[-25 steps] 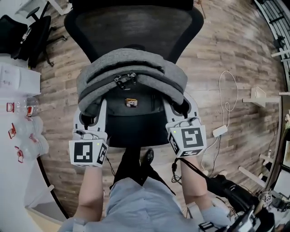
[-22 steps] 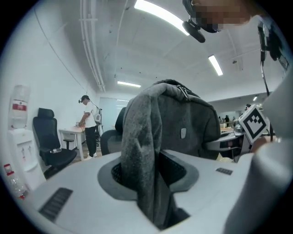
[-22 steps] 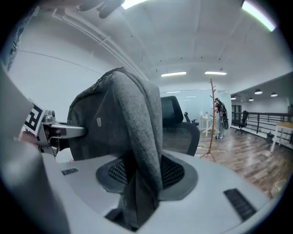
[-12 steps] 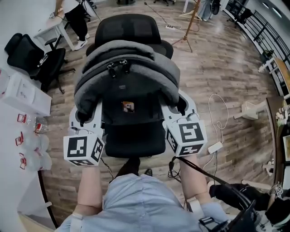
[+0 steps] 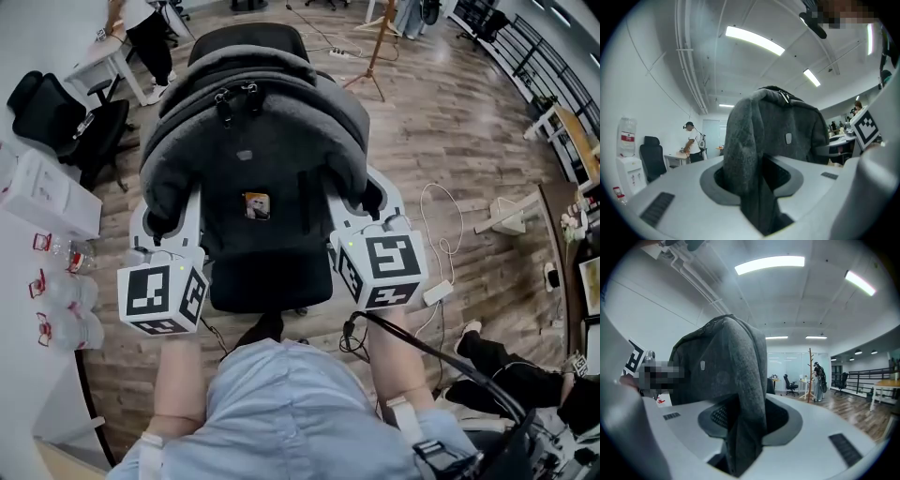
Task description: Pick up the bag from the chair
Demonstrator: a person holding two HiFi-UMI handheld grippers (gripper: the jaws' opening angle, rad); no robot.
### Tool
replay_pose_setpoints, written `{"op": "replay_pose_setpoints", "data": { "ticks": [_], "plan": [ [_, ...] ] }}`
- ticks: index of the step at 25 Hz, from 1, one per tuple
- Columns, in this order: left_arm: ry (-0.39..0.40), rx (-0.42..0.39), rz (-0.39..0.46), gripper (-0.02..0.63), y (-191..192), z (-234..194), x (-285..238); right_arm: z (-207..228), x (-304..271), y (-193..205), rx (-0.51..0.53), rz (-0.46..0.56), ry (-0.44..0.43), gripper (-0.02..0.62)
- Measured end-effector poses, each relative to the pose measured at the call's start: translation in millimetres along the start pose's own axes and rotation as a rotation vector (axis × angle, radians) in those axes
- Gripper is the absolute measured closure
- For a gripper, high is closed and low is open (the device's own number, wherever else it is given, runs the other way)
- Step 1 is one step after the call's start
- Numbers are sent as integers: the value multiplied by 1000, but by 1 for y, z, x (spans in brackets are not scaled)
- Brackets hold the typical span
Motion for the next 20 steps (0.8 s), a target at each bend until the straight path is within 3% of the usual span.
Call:
{"op": "replay_pose_setpoints", "data": {
  "ticks": [20],
  "plan": [
    [-16, -14, 22, 469, -14, 10, 6, 6, 9, -10, 9, 36, 0, 460]
  ]
}}
Point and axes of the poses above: the fingertips, and each gripper's own axes: x backward along the fingers, z to its right, y out of its underside, the point moved 5 cm from there along x, backward along the fingers, and after that the axes turned 1 degree about z, right-handed, at the moved point
